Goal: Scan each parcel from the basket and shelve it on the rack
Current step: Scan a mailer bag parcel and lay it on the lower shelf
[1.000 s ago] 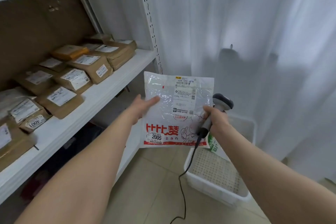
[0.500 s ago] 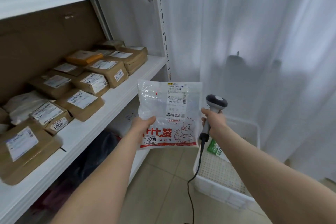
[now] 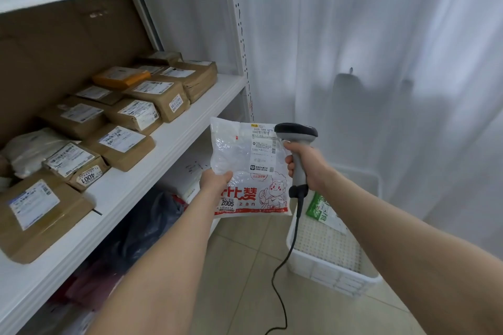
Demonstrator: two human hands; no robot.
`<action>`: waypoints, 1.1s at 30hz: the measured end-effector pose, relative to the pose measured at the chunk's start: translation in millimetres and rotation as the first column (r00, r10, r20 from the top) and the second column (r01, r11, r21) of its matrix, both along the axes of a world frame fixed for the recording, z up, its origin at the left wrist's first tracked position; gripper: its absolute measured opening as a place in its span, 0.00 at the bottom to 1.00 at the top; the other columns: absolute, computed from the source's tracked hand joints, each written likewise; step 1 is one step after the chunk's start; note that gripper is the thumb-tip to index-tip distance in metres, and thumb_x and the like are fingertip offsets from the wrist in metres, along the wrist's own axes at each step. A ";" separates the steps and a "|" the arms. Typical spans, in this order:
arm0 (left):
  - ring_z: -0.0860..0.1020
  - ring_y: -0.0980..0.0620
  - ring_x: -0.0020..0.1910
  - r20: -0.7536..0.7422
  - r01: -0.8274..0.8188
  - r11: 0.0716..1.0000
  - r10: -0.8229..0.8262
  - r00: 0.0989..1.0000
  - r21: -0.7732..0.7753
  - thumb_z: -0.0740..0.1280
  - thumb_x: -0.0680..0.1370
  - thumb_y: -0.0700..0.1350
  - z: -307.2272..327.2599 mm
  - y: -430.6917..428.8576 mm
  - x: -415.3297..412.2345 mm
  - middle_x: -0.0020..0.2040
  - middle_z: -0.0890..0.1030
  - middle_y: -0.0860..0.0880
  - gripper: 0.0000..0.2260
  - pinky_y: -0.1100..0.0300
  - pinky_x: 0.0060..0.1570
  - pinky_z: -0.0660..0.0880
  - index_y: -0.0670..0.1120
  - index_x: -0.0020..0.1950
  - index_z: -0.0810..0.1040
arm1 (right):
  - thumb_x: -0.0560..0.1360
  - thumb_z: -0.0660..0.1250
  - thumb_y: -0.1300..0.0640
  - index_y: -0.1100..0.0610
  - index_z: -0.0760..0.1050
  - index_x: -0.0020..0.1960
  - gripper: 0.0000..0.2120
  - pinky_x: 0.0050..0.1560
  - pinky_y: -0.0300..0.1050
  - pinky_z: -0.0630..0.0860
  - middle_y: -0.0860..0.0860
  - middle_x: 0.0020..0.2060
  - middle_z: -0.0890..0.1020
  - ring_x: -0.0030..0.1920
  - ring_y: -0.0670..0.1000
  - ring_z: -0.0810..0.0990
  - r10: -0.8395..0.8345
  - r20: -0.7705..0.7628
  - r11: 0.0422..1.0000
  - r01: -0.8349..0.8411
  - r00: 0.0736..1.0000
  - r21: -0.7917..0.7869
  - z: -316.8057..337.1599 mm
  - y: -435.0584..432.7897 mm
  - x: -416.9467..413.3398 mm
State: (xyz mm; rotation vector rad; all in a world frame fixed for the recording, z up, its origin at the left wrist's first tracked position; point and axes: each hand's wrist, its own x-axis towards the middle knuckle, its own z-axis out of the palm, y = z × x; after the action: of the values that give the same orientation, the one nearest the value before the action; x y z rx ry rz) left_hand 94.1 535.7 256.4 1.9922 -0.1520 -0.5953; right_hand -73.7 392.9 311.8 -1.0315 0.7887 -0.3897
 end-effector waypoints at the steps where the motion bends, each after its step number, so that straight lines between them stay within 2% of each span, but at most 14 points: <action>1: 0.82 0.43 0.46 0.008 0.003 1.000 -0.003 1.000 0.018 0.69 0.77 0.44 0.3 -0.4 -1.8 0.48 0.82 0.43 0.05 0.49 0.48 0.80 0.45 0.50 0.75 | 0.77 0.67 0.58 0.59 0.75 0.49 0.04 0.25 0.38 0.70 0.50 0.25 0.75 0.23 0.47 0.70 0.016 0.000 1.000 -0.016 1.000 -0.006 2.1 -0.6 -1.8; 6: 0.81 0.43 0.47 0.038 0.004 0.997 -0.007 0.999 0.076 0.69 0.77 0.45 0.8 -2.2 -9.6 0.49 0.82 0.43 0.08 0.48 0.50 0.79 0.44 0.53 0.74 | 0.77 0.66 0.59 0.59 0.75 0.47 0.04 0.25 0.36 0.70 0.49 0.24 0.75 0.23 0.46 0.70 0.091 -0.084 0.995 -0.095 0.992 -0.040 10.6 -2.9 -8.7; 12: 0.82 0.44 0.45 0.034 -0.014 0.996 0.011 0.999 0.088 0.68 0.77 0.45 0.7 -4.9 -16.7 0.47 0.82 0.42 0.07 0.49 0.49 0.80 0.44 0.51 0.75 | 0.76 0.65 0.61 0.60 0.74 0.47 0.02 0.24 0.36 0.69 0.49 0.25 0.74 0.23 0.46 0.69 0.103 -0.105 0.994 -0.107 0.989 -0.028 13.8 -4.0 -15.1; 19: 0.81 0.46 0.42 0.052 -0.035 0.994 0.029 0.998 0.107 0.69 0.77 0.46 3.6 -5.5 -20.8 0.46 0.82 0.43 0.07 0.57 0.35 0.76 0.44 0.48 0.74 | 0.76 0.64 0.62 0.60 0.74 0.46 0.02 0.24 0.35 0.69 0.50 0.24 0.74 0.22 0.46 0.69 0.080 -0.108 0.997 -0.082 0.991 -0.010 17.0 -3.0 -20.0; 23: 0.81 0.45 0.43 0.047 -0.028 0.992 0.022 0.999 0.121 0.69 0.77 0.46 2.9 -4.6 -21.5 0.46 0.82 0.43 0.08 0.56 0.37 0.76 0.43 0.49 0.74 | 0.75 0.63 0.62 0.60 0.74 0.47 0.02 0.23 0.35 0.69 0.49 0.24 0.73 0.21 0.46 0.69 0.074 -0.100 0.997 -0.075 0.992 -0.007 18.1 -1.1 -20.5; 27: 0.81 0.47 0.39 0.046 -0.031 0.994 0.026 0.999 0.108 0.69 0.77 0.46 1.9 -4.4 -21.2 0.46 0.82 0.43 0.07 0.58 0.33 0.74 0.45 0.46 0.73 | 0.75 0.64 0.62 0.60 0.74 0.47 0.02 0.23 0.35 0.69 0.49 0.23 0.73 0.21 0.45 0.69 0.057 -0.083 0.998 -0.055 0.995 0.023 19.4 0.3 -20.2; 33: 0.82 0.44 0.44 0.035 -0.046 0.995 0.043 0.998 0.088 0.69 0.76 0.45 -1.6 -4.0 -18.3 0.46 0.82 0.43 0.06 0.52 0.44 0.80 0.45 0.47 0.73 | 0.75 0.64 0.62 0.60 0.74 0.47 0.02 0.23 0.34 0.70 0.50 0.23 0.74 0.21 0.45 0.70 0.035 -0.055 0.995 -0.030 0.998 0.092 17.7 3.2 -19.6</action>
State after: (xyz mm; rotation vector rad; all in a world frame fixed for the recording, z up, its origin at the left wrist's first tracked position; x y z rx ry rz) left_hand 75.8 531.8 254.9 2.0870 -0.1023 -0.5496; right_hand -93.3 396.1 329.4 -0.9720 0.8320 -0.2947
